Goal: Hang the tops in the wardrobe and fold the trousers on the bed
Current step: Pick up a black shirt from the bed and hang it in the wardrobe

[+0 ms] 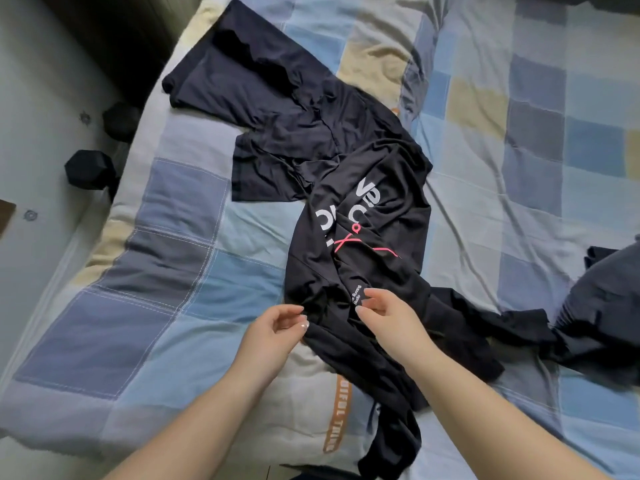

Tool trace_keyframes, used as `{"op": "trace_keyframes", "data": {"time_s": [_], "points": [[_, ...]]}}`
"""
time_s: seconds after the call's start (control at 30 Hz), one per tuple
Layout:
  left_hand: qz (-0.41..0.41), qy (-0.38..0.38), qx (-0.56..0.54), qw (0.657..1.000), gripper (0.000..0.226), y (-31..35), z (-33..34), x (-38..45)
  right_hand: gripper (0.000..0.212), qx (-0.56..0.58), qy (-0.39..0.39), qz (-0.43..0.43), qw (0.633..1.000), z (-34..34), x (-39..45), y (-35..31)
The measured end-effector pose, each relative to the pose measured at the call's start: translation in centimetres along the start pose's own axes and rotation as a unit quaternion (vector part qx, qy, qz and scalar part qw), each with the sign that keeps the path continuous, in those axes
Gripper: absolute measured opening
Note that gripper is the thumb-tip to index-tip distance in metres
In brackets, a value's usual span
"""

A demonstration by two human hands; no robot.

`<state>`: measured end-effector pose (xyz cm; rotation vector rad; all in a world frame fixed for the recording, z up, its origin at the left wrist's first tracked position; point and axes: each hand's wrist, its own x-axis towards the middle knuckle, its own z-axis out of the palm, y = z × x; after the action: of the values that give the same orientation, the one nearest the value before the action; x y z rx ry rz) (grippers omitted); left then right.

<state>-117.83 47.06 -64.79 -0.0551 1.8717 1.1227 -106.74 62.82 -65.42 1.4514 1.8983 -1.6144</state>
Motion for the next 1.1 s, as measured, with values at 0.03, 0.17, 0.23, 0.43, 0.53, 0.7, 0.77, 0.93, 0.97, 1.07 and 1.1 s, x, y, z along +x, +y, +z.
{"op": "trace_keyframes", "data": {"time_s": [0.03, 0.17, 0.23, 0.43, 0.53, 0.7, 0.77, 0.93, 0.97, 1.07, 1.1], "points": [[0.002, 0.005, 0.005, 1.0, 0.019, -0.5, 0.2, 0.9, 0.045, -0.008, 0.0, -0.004, 1.0, 0.6, 1.2, 0.2], [0.011, 0.023, 0.052, 0.998, 0.024, -2.2, 1.2, 4.2, 0.058, -0.083, -0.012, -0.028, 0.996, 2.4, 5.4, 1.0], [0.006, 0.033, 0.082, 0.996, 0.029, -2.8, 2.0, 5.7, 0.06, -0.131, -0.01, -0.036, 0.991, 3.0, 6.9, 1.5], [-0.014, 0.038, 0.156, 0.987, 0.046, -3.5, 4.4, 8.6, 0.025, -0.193, 0.018, -0.044, 0.98, 3.6, 9.3, 1.6], [0.054, 0.066, 0.229, 0.97, 0.056, -3.6, 4.9, 8.5, 0.015, -0.11, 0.026, -0.085, 0.99, 3.0, 8.1, 1.1], [0.173, 0.017, 0.222, 0.959, 0.096, -1.4, 5.6, 6.3, 0.013, 0.037, 0.014, -0.149, 0.988, 1.4, 3.4, -0.5], [0.195, -0.018, 0.189, 0.962, 0.099, 0.4, 6.1, 5.1, 0.01, 0.067, 0.032, -0.186, 0.98, 0.0, 2.1, -1.6], [0.252, 0.009, 0.084, 0.964, 0.058, 4.5, 7.0, 1.2, 0.011, 0.106, -0.018, -0.264, 0.958, -3.5, -1.5, -4.0], [0.252, 0.018, 0.075, 0.965, 0.054, 5.3, 7.1, 0.0, 0.012, 0.103, -0.025, -0.284, 0.953, -4.2, -2.4, -4.2], [0.231, 0.055, 0.024, 0.971, 0.035, 6.8, 7.3, -3.6, 0.016, 0.112, -0.006, -0.319, 0.941, -6.0, -4.8, -3.8], [0.215, 0.075, -0.008, 0.974, 0.021, 7.6, 7.5, -5.1, 0.018, 0.115, -0.006, -0.312, 0.943, -7.0, -5.8, -3.6]]}}
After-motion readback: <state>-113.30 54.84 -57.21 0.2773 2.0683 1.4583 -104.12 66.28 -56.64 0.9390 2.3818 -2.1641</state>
